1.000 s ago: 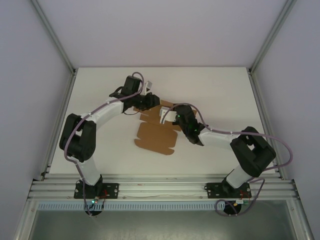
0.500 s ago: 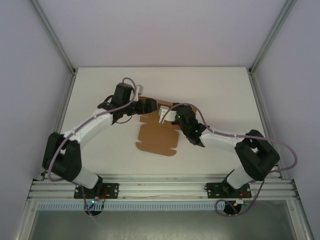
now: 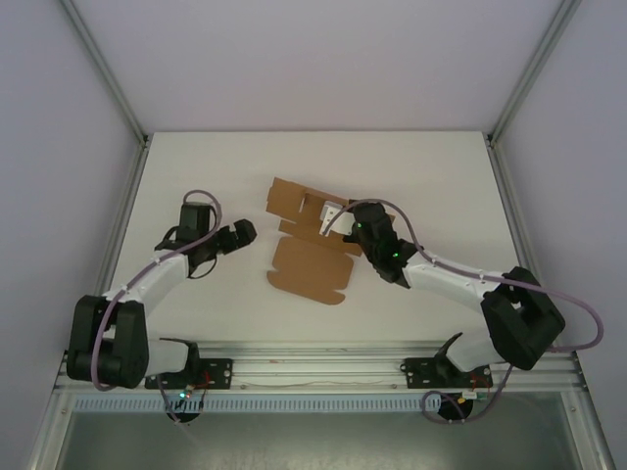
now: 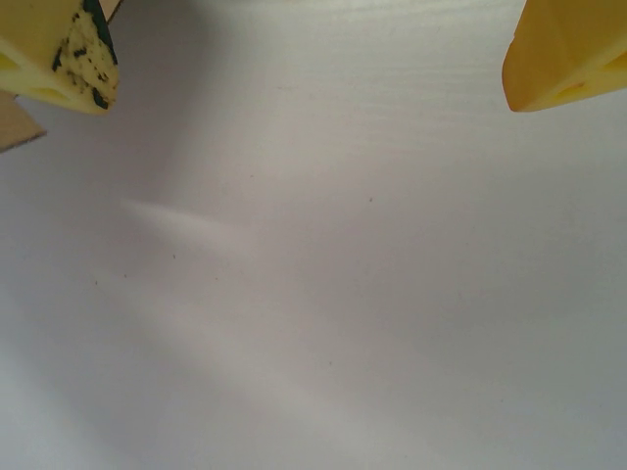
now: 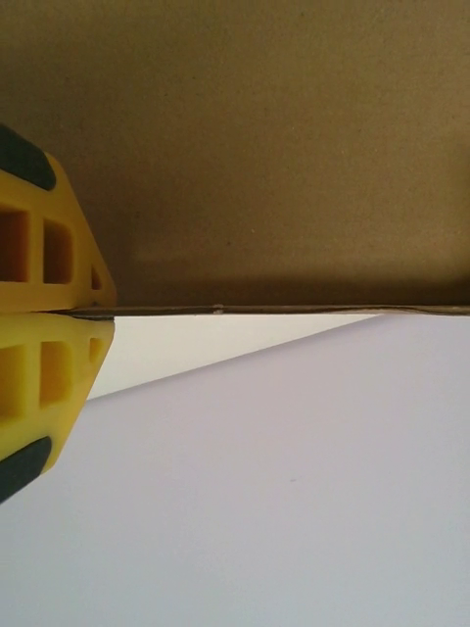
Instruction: Assemble paper box
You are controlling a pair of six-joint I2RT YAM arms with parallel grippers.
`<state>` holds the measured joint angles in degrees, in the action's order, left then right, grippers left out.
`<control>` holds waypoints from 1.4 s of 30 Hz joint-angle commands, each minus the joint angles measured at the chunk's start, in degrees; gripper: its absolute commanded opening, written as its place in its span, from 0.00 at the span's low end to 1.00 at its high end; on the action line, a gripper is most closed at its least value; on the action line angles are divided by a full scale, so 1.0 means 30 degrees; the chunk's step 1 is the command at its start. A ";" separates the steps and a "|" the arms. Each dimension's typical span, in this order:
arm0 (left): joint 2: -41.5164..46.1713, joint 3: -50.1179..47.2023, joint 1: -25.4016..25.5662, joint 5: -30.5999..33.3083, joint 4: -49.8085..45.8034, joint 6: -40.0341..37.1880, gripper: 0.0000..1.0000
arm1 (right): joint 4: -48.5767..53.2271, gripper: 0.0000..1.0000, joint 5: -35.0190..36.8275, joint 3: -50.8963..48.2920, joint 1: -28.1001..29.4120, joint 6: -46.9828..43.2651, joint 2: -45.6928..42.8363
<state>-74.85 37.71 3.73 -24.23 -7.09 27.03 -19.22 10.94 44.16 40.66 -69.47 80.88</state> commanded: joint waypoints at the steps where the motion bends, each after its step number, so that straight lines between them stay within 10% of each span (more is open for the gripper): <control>1: -0.1184 0.0012 -0.0004 -0.0928 0.2540 0.0342 1.00 | 0.0967 0.00 -0.0508 0.0821 -0.0049 0.1203 -0.0228; 35: -0.5654 0.0466 0.2445 -0.9419 1.1573 0.1026 0.86 | 0.1004 0.00 -0.1297 0.1067 0.0303 0.2619 0.0104; 42: -0.6496 -0.0047 0.2683 -1.1628 1.5865 0.2228 0.66 | 0.1202 0.00 -0.1593 0.1161 0.0306 0.3062 0.0035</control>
<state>-93.19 37.41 10.52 -52.99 29.41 31.22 -14.96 9.04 46.63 40.69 -62.17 80.93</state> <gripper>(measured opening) 0.678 0.055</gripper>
